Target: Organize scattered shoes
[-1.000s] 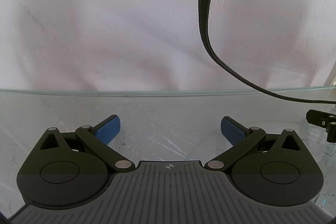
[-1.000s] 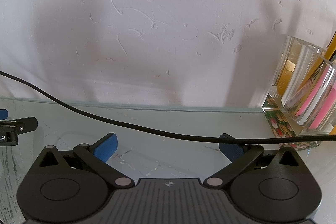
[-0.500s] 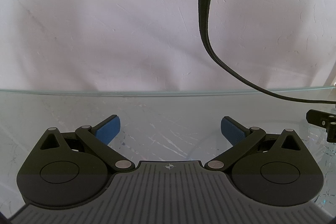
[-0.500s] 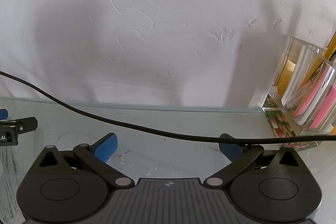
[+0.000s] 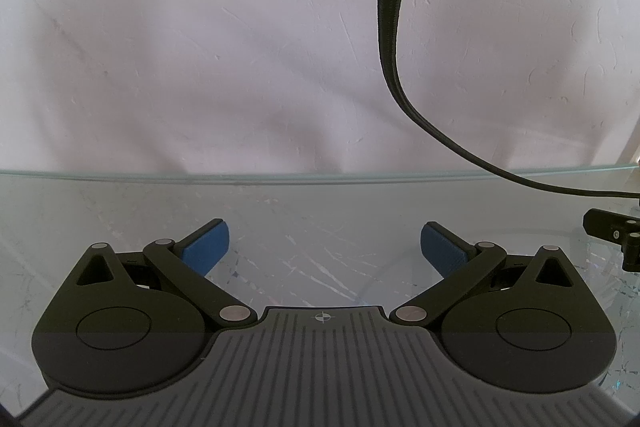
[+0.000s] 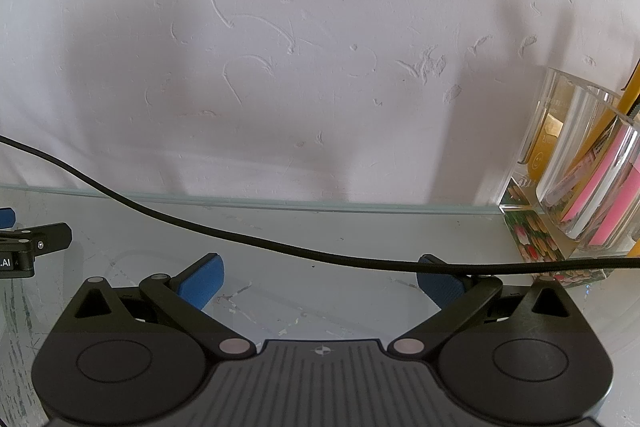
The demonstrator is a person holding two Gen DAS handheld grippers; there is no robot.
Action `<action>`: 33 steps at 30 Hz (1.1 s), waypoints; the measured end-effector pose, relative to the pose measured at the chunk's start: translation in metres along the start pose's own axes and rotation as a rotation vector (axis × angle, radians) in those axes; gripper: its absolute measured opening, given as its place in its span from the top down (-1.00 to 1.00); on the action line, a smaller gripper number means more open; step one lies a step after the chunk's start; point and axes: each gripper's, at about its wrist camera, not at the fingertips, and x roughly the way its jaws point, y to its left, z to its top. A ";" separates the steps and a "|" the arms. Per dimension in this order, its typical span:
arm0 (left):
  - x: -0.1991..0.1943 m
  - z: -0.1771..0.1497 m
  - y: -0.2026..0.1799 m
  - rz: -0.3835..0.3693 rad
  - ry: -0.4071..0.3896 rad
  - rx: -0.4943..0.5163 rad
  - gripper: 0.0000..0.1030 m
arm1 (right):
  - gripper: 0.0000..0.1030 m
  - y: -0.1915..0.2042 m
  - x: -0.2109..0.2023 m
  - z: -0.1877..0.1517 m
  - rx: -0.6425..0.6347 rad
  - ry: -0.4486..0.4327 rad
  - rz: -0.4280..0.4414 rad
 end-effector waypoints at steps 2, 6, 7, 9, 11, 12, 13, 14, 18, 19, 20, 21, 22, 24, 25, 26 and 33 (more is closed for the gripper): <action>-0.001 0.000 0.000 0.000 0.000 0.000 -1.00 | -0.99 -0.002 -0.001 0.001 0.000 0.000 0.000; -0.001 -0.001 0.000 0.000 0.000 0.000 -1.00 | -0.99 0.002 0.001 -0.001 0.000 0.000 0.000; -0.001 -0.001 0.000 0.000 0.000 0.000 -1.00 | -0.99 0.002 0.001 -0.001 0.000 0.000 0.000; -0.001 -0.001 0.000 0.000 0.000 0.000 -1.00 | -0.99 0.001 0.001 0.000 0.000 0.000 0.000; -0.002 -0.001 0.000 0.000 0.000 0.000 -1.00 | -0.99 -0.001 0.000 0.000 0.000 0.000 0.000; -0.002 -0.001 0.000 0.000 0.000 0.000 -1.00 | -0.99 0.000 0.000 0.000 0.000 0.000 0.000; -0.003 -0.002 0.000 0.000 0.000 0.000 -1.00 | -0.99 0.002 0.001 -0.001 0.000 0.000 0.000; -0.002 -0.001 0.000 0.000 0.000 0.000 -1.00 | -0.99 0.002 0.001 -0.001 0.000 0.000 0.000; -0.003 -0.001 0.000 0.000 0.000 0.000 -1.00 | -0.99 -0.001 -0.001 0.001 0.000 0.000 0.000; -0.004 -0.002 0.000 0.000 0.000 0.000 -1.00 | -0.99 -0.002 -0.001 0.001 0.000 0.000 0.000; -0.003 -0.002 0.000 0.000 0.000 0.000 -1.00 | -0.99 -0.003 -0.002 0.001 0.000 0.000 0.000; -0.003 -0.002 0.000 0.000 0.000 0.000 -1.00 | -0.99 -0.002 -0.001 0.001 0.000 0.000 0.000; -0.003 -0.002 0.000 0.000 0.000 0.000 -1.00 | -0.99 0.000 0.000 0.000 0.000 0.000 0.000; -0.002 -0.001 0.001 0.000 0.000 0.000 -1.00 | -0.99 0.000 0.001 0.000 0.000 0.000 0.000; -0.002 -0.001 0.001 0.000 0.000 0.000 -1.00 | -0.99 0.001 0.001 0.000 0.000 0.000 0.000; -0.002 -0.002 0.001 0.000 0.000 0.000 -1.00 | -0.99 0.001 0.001 0.000 0.000 0.000 0.000; -0.003 -0.002 0.001 0.000 0.000 0.000 -1.00 | -0.99 0.001 0.002 0.000 0.000 0.000 0.000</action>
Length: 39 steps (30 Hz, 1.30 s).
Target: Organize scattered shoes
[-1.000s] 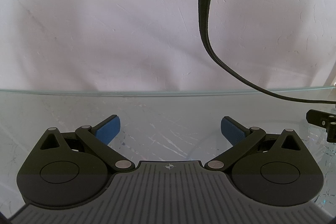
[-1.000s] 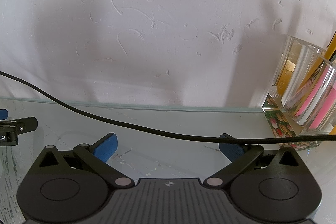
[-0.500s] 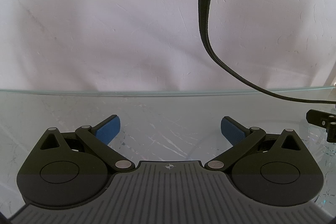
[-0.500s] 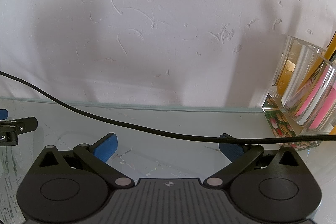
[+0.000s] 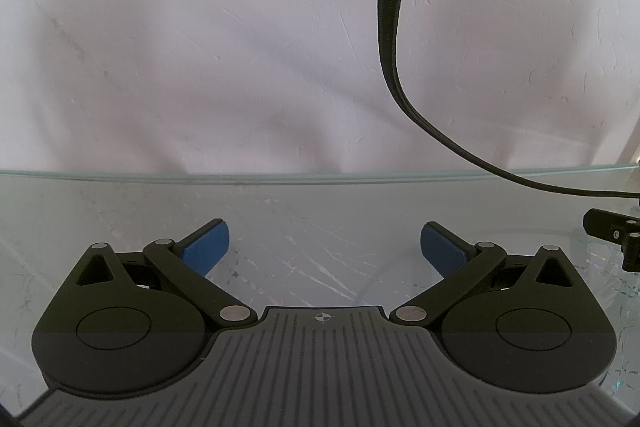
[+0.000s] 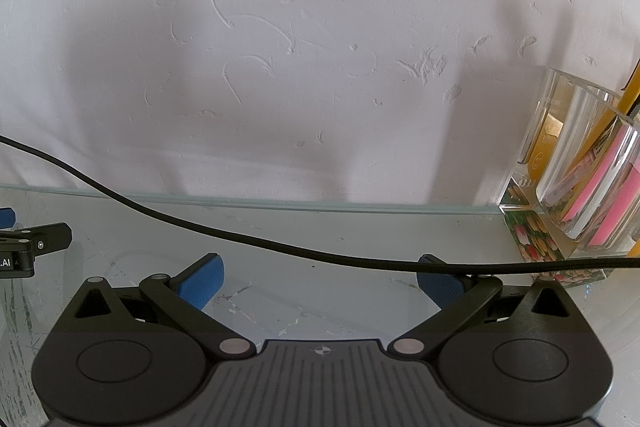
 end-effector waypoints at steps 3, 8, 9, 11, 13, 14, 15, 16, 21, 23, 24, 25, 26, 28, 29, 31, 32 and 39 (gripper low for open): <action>-0.001 0.000 0.000 0.000 0.000 0.000 -1.00 | -0.99 0.000 0.000 0.000 0.000 0.000 0.000; -0.001 0.000 0.000 0.000 0.000 0.000 -1.00 | -0.99 0.000 0.000 0.000 0.000 0.000 0.000; -0.001 -0.001 0.000 0.000 0.000 0.000 -1.00 | -0.99 0.001 0.001 0.000 0.000 0.000 0.000; -0.001 -0.001 0.000 0.000 0.000 0.000 -1.00 | -0.99 0.000 0.000 0.000 0.000 0.000 0.000; -0.002 -0.001 0.000 0.000 0.000 0.000 -1.00 | -0.99 0.000 0.001 0.000 0.000 0.000 0.000; -0.002 -0.001 0.000 0.000 0.000 0.000 -1.00 | -0.99 0.000 0.001 0.000 0.000 0.000 0.000; -0.002 -0.001 0.000 0.000 0.000 0.000 -1.00 | -0.99 0.001 0.001 0.000 0.000 0.000 0.000; -0.001 -0.001 0.000 0.000 0.000 0.000 -1.00 | -0.99 0.000 0.001 0.000 0.000 0.000 0.000; -0.002 -0.001 0.000 0.000 0.000 0.000 -1.00 | -0.99 0.000 0.001 0.000 0.000 0.000 0.000; -0.003 -0.001 0.000 0.000 0.000 0.000 -1.00 | -0.99 0.000 0.001 0.000 0.000 0.000 0.000; -0.003 -0.001 0.000 0.000 0.000 0.000 -1.00 | -0.99 0.000 0.001 0.000 0.000 0.000 0.000; -0.004 -0.002 0.000 0.000 0.000 0.000 -1.00 | -0.99 0.000 0.001 0.000 0.000 0.000 0.000; -0.003 -0.002 0.000 0.000 0.000 0.000 -1.00 | -0.99 0.000 0.001 0.000 0.000 0.000 0.000; -0.002 -0.001 0.001 0.000 0.000 0.000 -1.00 | -0.99 0.000 0.001 0.000 0.000 0.000 0.000; -0.003 -0.002 0.001 0.000 0.000 0.000 -1.00 | -0.99 0.000 0.001 0.000 0.000 0.000 0.000; -0.004 -0.002 0.000 0.000 0.000 0.000 -1.00 | -0.99 0.000 0.001 0.000 0.000 0.000 0.000; -0.003 -0.002 0.001 0.000 0.000 0.000 -1.00 | -0.99 0.000 0.001 0.000 0.000 0.000 0.000; -0.004 -0.002 0.001 0.000 0.000 0.000 -1.00 | -0.99 0.001 0.001 0.000 0.000 0.000 0.000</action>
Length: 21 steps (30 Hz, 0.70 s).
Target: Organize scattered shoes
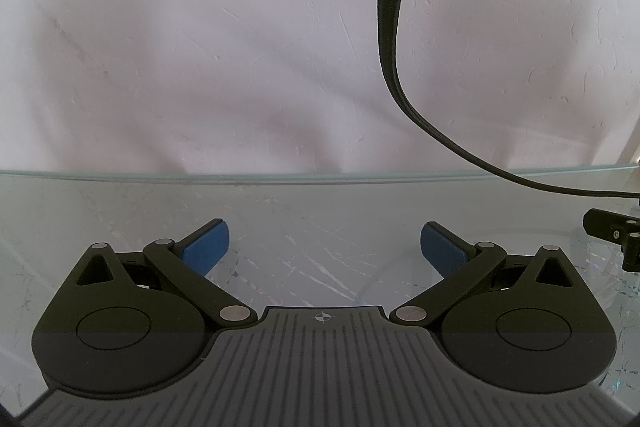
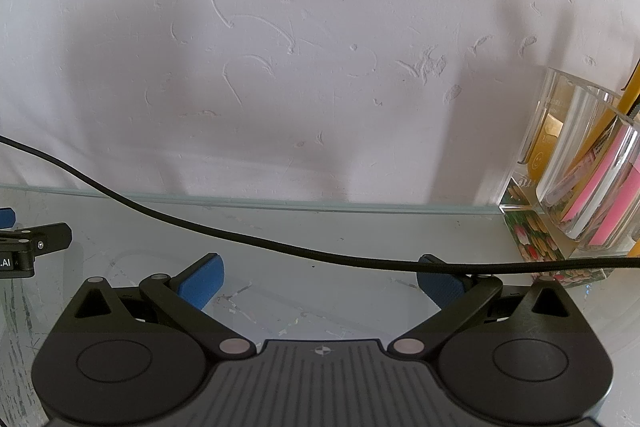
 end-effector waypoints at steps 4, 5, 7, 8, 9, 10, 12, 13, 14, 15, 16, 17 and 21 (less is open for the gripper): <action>0.000 0.000 0.000 0.000 0.000 0.000 -1.00 | -0.99 0.000 0.000 0.000 0.000 0.000 0.000; 0.000 0.000 0.000 0.000 0.000 0.000 -1.00 | -0.99 0.000 0.000 0.000 0.000 0.000 0.000; 0.000 0.000 0.000 0.000 0.000 0.000 -1.00 | -0.99 0.000 0.000 0.000 0.000 0.000 0.000; -0.001 0.000 0.000 0.000 0.000 0.000 -1.00 | -0.99 0.000 0.000 0.000 0.000 0.000 0.000; 0.000 0.000 0.000 0.000 0.000 0.000 -1.00 | -0.99 0.000 0.000 0.000 0.000 0.000 0.000; 0.000 0.000 0.000 0.000 0.000 0.000 -1.00 | -0.99 0.001 0.000 0.000 0.000 0.000 0.000; -0.001 -0.001 0.000 0.000 0.000 0.000 -1.00 | -0.99 0.000 0.000 0.000 0.000 0.000 0.000; -0.001 -0.001 0.000 0.000 0.000 0.000 -1.00 | -0.99 0.000 0.000 0.000 0.000 0.000 0.000; 0.000 0.000 0.001 0.000 0.000 0.000 -1.00 | -0.99 0.001 0.000 0.000 0.000 0.000 0.000; 0.001 0.000 0.001 0.000 0.000 0.000 -1.00 | -0.99 0.001 0.000 0.000 0.000 0.000 0.000; 0.001 0.000 0.001 0.000 0.000 0.000 -1.00 | -0.99 0.001 0.000 0.000 0.000 0.000 0.000; 0.000 0.000 0.001 0.000 0.000 0.000 -1.00 | -0.99 0.001 0.000 0.000 0.000 0.000 0.000; 0.000 -0.001 0.001 0.000 0.000 0.000 -1.00 | -0.99 0.000 0.000 0.000 0.000 0.000 0.000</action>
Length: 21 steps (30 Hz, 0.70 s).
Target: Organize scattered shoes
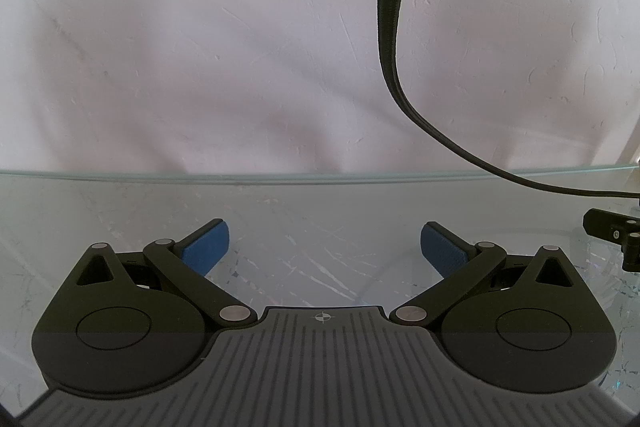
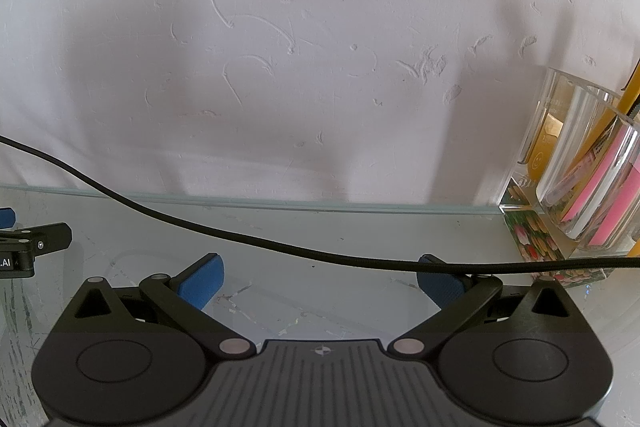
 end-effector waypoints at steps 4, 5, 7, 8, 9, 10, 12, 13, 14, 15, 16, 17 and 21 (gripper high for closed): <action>-0.001 0.000 0.000 0.000 0.000 0.000 -1.00 | -0.99 0.001 0.001 0.000 0.000 0.000 0.000; -0.001 0.000 0.000 0.000 0.000 0.000 -1.00 | -0.99 0.001 0.001 0.000 0.000 0.000 0.000; -0.001 -0.001 0.000 0.000 0.000 0.000 -1.00 | -0.99 0.001 0.001 0.000 0.000 0.000 0.000; -0.001 -0.001 0.000 0.000 0.000 0.000 -1.00 | -0.99 0.000 0.000 0.000 0.000 0.000 0.000; -0.001 0.000 0.000 0.000 0.000 0.000 -1.00 | -0.99 0.000 0.000 0.000 0.000 0.000 0.000; -0.001 -0.001 0.000 0.000 0.000 0.000 -1.00 | -0.99 0.001 0.001 0.000 0.000 0.000 0.000; -0.001 -0.001 0.000 0.000 0.000 0.000 -1.00 | -0.99 0.000 0.000 0.000 0.000 0.000 0.000; -0.002 -0.001 0.000 0.000 0.000 0.000 -1.00 | -0.99 0.000 0.000 0.000 0.000 0.000 0.000; -0.001 -0.001 0.000 0.000 0.000 0.000 -1.00 | -0.99 0.000 0.000 0.000 0.000 0.000 0.000; -0.001 -0.001 0.001 0.000 0.000 0.000 -1.00 | -0.99 0.001 0.001 0.000 0.000 0.000 0.000; -0.001 -0.001 0.001 0.000 0.000 0.000 -1.00 | -0.99 0.001 0.001 0.000 0.000 0.000 0.000; -0.002 -0.001 0.001 0.000 0.000 0.000 -1.00 | -0.99 0.001 0.001 0.000 0.000 0.000 0.000; -0.001 -0.001 0.001 0.000 0.000 0.000 -1.00 | -0.99 0.000 0.000 0.000 0.000 0.000 0.000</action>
